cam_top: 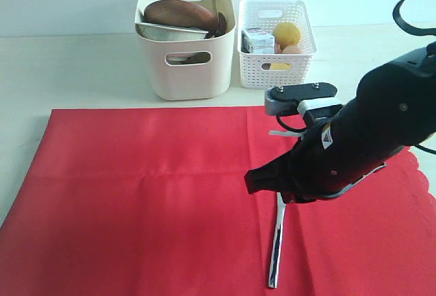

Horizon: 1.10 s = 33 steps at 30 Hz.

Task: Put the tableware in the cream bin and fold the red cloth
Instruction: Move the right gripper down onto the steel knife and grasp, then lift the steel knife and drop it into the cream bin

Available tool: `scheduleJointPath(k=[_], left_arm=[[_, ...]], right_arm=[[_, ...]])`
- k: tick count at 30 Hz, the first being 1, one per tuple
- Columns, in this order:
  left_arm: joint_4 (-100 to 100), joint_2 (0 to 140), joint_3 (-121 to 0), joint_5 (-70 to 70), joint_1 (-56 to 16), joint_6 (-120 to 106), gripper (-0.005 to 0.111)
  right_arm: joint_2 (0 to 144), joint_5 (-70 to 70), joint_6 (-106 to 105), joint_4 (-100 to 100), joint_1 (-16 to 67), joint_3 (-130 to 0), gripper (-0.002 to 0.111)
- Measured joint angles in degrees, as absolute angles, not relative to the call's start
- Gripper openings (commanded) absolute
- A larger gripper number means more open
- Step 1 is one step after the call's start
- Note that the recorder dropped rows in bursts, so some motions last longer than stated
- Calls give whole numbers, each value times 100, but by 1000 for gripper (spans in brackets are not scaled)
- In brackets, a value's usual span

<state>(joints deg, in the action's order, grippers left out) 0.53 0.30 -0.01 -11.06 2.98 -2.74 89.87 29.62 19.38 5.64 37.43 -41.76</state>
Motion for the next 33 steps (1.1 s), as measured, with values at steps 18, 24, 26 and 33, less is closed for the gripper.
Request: scheduleJointPath(k=[18, 24, 26, 33], left_arm=[[53, 30, -1, -1106, 298, -274, 3], [53, 30, -1, -1106, 298, -274, 3], [53, 30, -1, -1106, 298, -274, 3], [53, 30, -1, -1106, 298, -274, 3]], right_arm=[[9901, 3056, 2317, 313, 3743, -4424, 53], [10181, 2998, 2249, 279, 3743, -4616, 50], [10247, 2998, 2239, 161, 3743, -4616, 46], [10346, 3023, 2228, -165, 3743, -4657, 20]])
